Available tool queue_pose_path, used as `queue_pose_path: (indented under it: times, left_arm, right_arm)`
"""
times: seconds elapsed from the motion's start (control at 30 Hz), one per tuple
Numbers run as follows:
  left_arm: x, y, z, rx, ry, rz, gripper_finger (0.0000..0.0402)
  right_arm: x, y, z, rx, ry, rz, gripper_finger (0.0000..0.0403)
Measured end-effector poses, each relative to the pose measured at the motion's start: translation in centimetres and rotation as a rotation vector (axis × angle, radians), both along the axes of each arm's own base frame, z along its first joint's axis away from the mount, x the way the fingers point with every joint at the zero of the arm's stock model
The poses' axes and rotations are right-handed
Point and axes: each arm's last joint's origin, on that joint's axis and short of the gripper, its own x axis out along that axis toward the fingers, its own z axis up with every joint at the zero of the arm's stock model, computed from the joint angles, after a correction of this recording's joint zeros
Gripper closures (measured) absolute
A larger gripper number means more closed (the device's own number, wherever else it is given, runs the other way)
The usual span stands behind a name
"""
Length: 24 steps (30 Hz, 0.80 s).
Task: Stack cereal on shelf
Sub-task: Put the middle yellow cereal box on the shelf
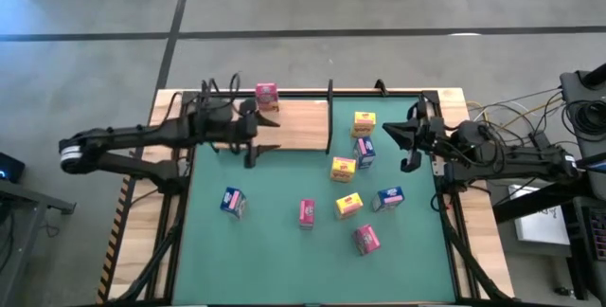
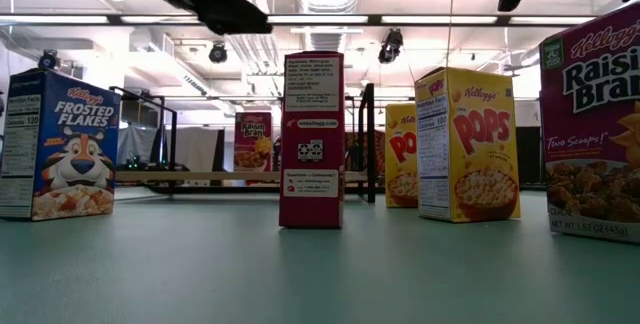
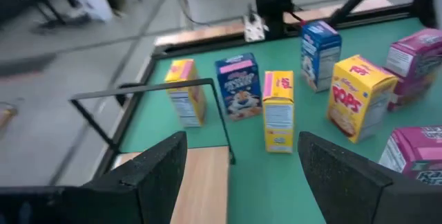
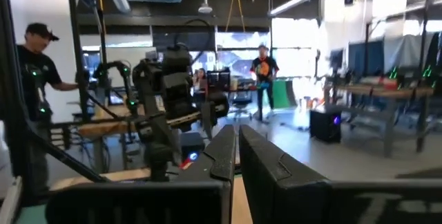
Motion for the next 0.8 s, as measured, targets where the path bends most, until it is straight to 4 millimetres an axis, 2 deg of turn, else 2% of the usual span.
queue_pose_path:
  times: [0.27,0.4,0.5,0.67,0.8]
  left_arm:
    - [-3.6,-0.9,-0.4,0.047,-0.089,0.116,0.0141]
    - [-5.5,-0.9,-0.2,0.09,-0.137,0.263,0.0141]
    - [-6.7,-0.9,-0.5,0.105,-0.157,0.359,0.0141]
    - [-8.2,-1.0,-1.0,0.128,-0.186,0.445,0.0141]
    - [-8.9,-1.1,-0.9,0.141,-0.201,0.489,0.0141]
  right_arm:
    - [3.4,-0.4,1.3,0.13,0.119,0.01,0.039]
    - [5.5,-0.7,1.9,0.193,0.285,0.001,0.039]
    - [7.0,-0.8,3.5,0.236,0.357,-0.008,0.039]
    - [9.1,-1.1,4.5,0.362,0.588,-0.049,0.039]
    - [10.5,-1.3,6.0,0.412,0.734,-0.081,0.039]
